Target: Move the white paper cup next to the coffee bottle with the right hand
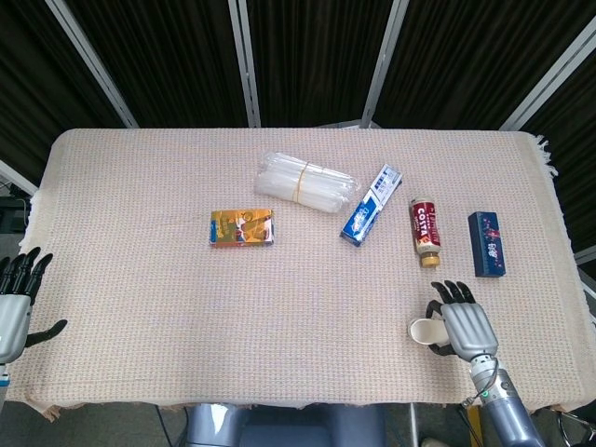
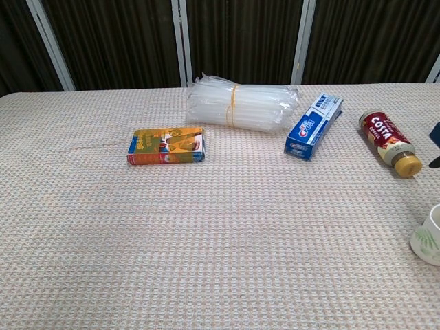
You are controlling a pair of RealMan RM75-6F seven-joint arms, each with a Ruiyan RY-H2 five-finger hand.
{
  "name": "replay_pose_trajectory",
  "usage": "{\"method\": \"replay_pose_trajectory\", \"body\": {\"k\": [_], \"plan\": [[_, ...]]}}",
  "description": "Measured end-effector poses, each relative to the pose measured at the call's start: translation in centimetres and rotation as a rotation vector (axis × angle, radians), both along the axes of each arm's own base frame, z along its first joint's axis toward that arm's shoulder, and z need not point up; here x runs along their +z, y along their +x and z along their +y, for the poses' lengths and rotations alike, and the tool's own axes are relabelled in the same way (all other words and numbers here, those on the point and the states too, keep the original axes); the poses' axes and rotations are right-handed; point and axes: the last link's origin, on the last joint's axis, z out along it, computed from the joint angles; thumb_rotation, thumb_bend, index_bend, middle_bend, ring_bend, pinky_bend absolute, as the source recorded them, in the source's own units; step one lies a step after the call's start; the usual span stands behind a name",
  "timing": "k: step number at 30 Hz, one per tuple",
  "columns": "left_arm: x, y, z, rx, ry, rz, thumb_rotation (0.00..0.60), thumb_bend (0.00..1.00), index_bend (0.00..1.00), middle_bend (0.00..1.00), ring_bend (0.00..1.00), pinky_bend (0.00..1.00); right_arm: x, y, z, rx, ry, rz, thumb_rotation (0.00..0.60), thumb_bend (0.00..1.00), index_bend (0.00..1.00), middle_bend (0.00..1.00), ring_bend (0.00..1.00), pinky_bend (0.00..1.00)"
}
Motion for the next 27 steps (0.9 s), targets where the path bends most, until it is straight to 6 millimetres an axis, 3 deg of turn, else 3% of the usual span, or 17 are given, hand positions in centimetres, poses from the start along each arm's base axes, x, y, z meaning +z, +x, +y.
{"method": "replay_pose_trajectory", "body": {"k": [11, 18, 27], "plan": [[0.0, 0.0, 0.0, 0.000, -0.001, -0.002, 0.600, 0.02, 0.00, 0.00, 0.00, 0.00, -1.4, 3.3, -2.7, 0.014, -0.043, -0.158, 0.600, 0.20, 0.47, 0.13, 0.00, 0.00], [0.0, 0.0, 0.2, 0.000, -0.005, -0.002, 0.600, 0.01, 0.00, 0.00, 0.00, 0.00, -3.3, 5.6, -4.5, -0.024, -0.051, -0.280, 0.600, 0.20, 0.47, 0.13, 0.00, 0.00], [0.0, 0.1, 0.3, 0.001, -0.008, -0.001, 0.600, 0.01, 0.00, 0.00, 0.00, 0.00, -6.3, 6.8, -5.9, -0.036, -0.052, -0.332, 0.600, 0.20, 0.48, 0.14, 0.00, 0.00]]}}
